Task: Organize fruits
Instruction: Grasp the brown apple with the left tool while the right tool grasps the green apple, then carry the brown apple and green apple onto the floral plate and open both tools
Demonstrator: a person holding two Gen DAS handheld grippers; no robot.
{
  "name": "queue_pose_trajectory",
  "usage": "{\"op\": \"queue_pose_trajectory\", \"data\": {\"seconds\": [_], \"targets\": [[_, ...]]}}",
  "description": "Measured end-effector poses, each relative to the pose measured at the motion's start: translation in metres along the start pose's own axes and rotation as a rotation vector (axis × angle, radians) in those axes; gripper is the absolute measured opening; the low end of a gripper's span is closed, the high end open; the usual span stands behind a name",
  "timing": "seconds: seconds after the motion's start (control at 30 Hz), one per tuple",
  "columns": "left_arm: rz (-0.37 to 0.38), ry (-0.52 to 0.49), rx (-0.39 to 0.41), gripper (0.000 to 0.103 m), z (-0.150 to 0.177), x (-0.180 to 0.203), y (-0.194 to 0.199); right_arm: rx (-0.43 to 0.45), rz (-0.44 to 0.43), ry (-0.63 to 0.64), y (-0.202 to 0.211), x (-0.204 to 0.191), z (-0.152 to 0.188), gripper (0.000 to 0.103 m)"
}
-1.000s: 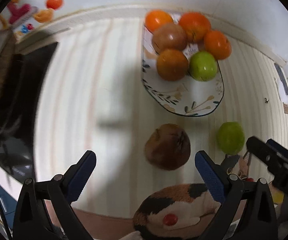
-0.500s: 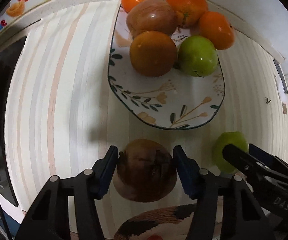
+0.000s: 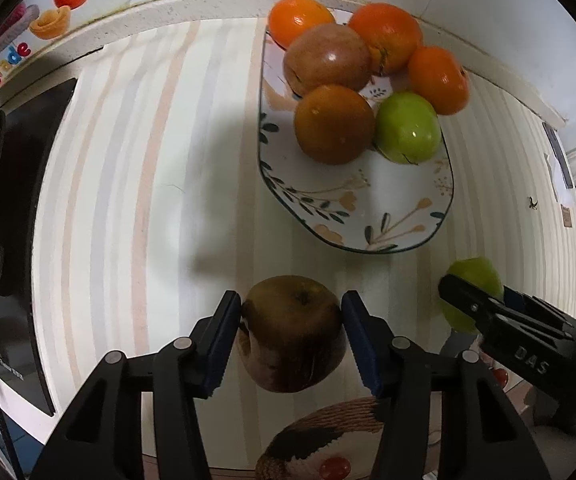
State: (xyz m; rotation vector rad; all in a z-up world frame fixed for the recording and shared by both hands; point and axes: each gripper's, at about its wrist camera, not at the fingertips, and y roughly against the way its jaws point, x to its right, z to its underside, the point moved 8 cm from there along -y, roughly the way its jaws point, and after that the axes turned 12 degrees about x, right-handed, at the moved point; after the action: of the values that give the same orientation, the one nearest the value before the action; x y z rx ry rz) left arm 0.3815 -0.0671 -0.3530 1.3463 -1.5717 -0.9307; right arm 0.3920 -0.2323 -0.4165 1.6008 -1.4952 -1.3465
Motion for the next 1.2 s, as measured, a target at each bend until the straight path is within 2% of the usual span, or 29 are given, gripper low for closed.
{"op": "queue_pose_trajectory", "data": {"seconds": [0.07, 0.13, 0.2, 0.3, 0.33, 0.5, 0.53, 0.73, 0.83, 0.93, 1.03, 1.1, 1.2], "targets": [[0.022, 0.019, 0.000, 0.045, -0.003, -0.001, 0.008, 0.016, -0.017, 0.004, 0.007, -0.005, -0.003, 0.060], [0.059, 0.036, 0.017, 0.023, -0.011, -0.001, 0.017, 0.039, -0.030, 0.018, 0.018, -0.010, -0.007, 0.060], [0.089, 0.024, 0.032, 0.023, -0.025, 0.004, 0.031, 0.053, -0.043, 0.030, 0.026, -0.017, -0.012, 0.060], [0.087, -0.017, 0.038, 0.026, -0.037, 0.005, 0.029, 0.067, -0.047, 0.055, 0.030, -0.027, -0.020, 0.060], [0.084, -0.028, 0.013, 0.029, -0.036, 0.005, 0.023, 0.068, -0.040, 0.065, 0.028, -0.030, -0.022, 0.060], [0.126, -0.014, -0.128, 0.037, -0.007, 0.020, -0.006, 0.044, -0.048, 0.034, 0.023, -0.023, -0.020, 0.060], [0.136, -0.004, -0.134, 0.042, -0.002, 0.021, -0.008, 0.042, -0.046, 0.024, 0.024, -0.018, -0.017, 0.060], [0.146, -0.024, -0.182, 0.058, 0.023, 0.030, -0.017, 0.032, -0.043, -0.017, 0.025, 0.000, -0.009, 0.060], [0.155, 0.007, -0.187, 0.057, 0.028, 0.028, -0.012, 0.033, -0.052, -0.035, 0.029, 0.005, -0.006, 0.060], [0.196, 0.054, -0.170, 0.058, 0.022, 0.024, 0.000, 0.036, -0.062, -0.048, 0.035, 0.008, -0.004, 0.060], [0.215, 0.056, -0.216, 0.060, 0.031, 0.023, 0.001, 0.039, -0.070, -0.065, 0.039, 0.012, -0.001, 0.060], [0.193, 0.039, -0.248, 0.060, 0.045, 0.029, -0.008, 0.040, -0.074, -0.074, 0.041, 0.015, 0.000, 0.060], [0.161, 0.045, -0.228, 0.066, 0.048, 0.031, -0.015, 0.041, -0.072, -0.085, 0.040, 0.020, 0.001, 0.060]]}}
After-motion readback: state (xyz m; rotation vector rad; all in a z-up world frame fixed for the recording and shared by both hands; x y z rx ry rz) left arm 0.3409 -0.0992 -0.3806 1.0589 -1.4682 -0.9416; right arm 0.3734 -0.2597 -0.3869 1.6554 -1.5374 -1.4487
